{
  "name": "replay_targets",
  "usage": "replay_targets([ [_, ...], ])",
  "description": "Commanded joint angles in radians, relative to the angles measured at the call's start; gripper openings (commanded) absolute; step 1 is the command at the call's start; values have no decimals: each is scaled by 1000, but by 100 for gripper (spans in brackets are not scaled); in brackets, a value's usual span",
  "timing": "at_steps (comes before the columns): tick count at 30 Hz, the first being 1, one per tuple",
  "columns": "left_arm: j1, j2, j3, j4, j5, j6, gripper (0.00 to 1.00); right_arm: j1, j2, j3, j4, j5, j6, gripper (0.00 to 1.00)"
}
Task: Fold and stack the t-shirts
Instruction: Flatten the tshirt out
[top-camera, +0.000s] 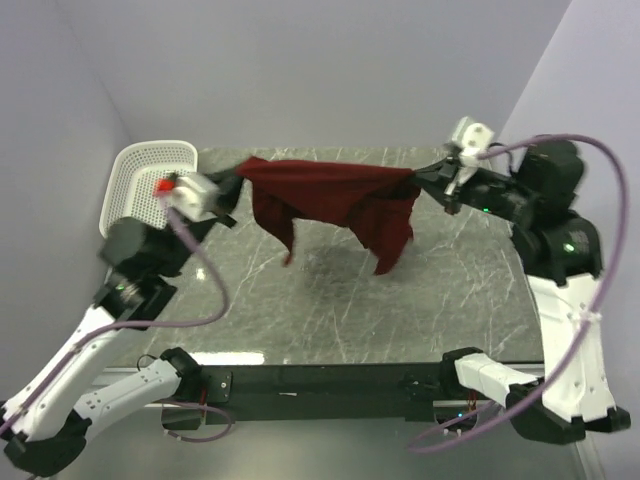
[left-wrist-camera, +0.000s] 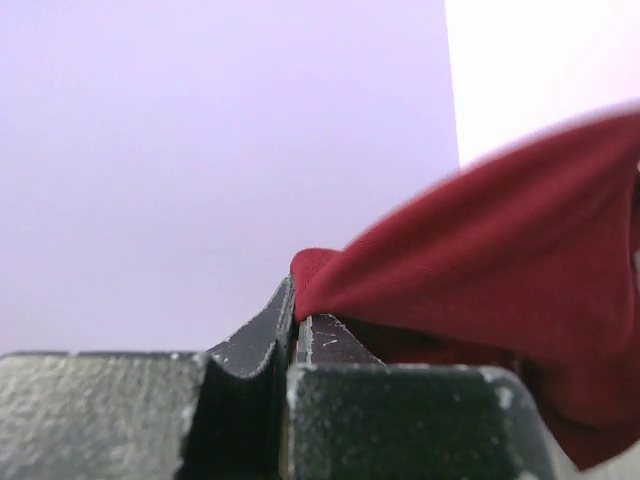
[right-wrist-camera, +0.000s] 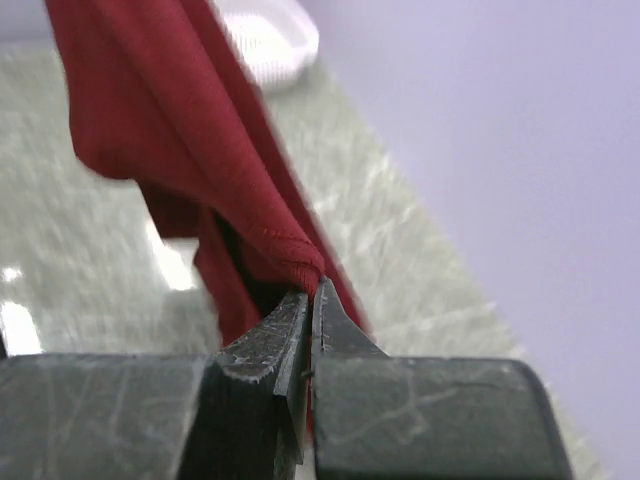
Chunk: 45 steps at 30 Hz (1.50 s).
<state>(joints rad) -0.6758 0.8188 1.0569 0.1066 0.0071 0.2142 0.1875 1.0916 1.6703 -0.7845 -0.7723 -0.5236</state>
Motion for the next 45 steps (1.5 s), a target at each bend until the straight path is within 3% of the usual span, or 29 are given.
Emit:
replay_targets([
  [1, 2, -37, 136, 152, -64, 30, 1, -3, -25, 159, -7, -62, 89, 0],
  [6, 2, 9, 356, 159, 40, 16, 1, -48, -29, 382, 10, -186, 221, 0],
  [10, 2, 92, 459, 139, 94, -24, 1, -103, -58, 341, 80, -309, 333, 0],
  [16, 2, 284, 399, 116, 113, -48, 1, -112, -174, -22, 154, -176, 307, 0],
  [20, 2, 495, 316, 154, 163, -94, 1, -114, -243, -399, 234, -15, 268, 0],
  [23, 2, 670, 255, 241, 194, -116, 1, -131, -242, -623, 304, 133, 241, 0],
  [26, 4, 899, 287, 292, 151, -131, 1, -212, -162, -757, 387, 183, 238, 0],
  [28, 4, 1090, 413, 262, 79, -142, 13, -256, -42, -777, 407, 206, 232, 0],
  [29, 5, 1143, 463, 221, 41, -177, 29, -279, 8, -767, 409, 228, 225, 0],
  [30, 4, 1184, 507, 211, -2, -193, 54, -293, 55, -756, 412, 281, 224, 0],
  [32, 4, 1232, 584, 223, -78, -208, 69, -333, 175, -710, 401, 300, 226, 16],
  [33, 4, 1229, 597, 231, -91, -208, 72, -342, 224, -695, 395, 317, 228, 24],
  [34, 7, 1203, 618, 237, -101, -205, 75, -352, 235, -678, 390, 318, 228, 41],
  [37, 10, 1114, 638, 190, -107, -173, 82, -364, 206, -688, 419, 349, 221, 61],
  [42, 50, 903, 513, 15, -17, -206, 81, -365, 125, -702, 429, 340, 172, 73],
  [43, 71, 819, 430, -46, 17, -214, 81, -367, 105, -708, 406, 288, 93, 73],
  [45, 90, 731, 338, -99, 83, -289, 80, -367, 102, -715, 288, 40, -23, 73],
])
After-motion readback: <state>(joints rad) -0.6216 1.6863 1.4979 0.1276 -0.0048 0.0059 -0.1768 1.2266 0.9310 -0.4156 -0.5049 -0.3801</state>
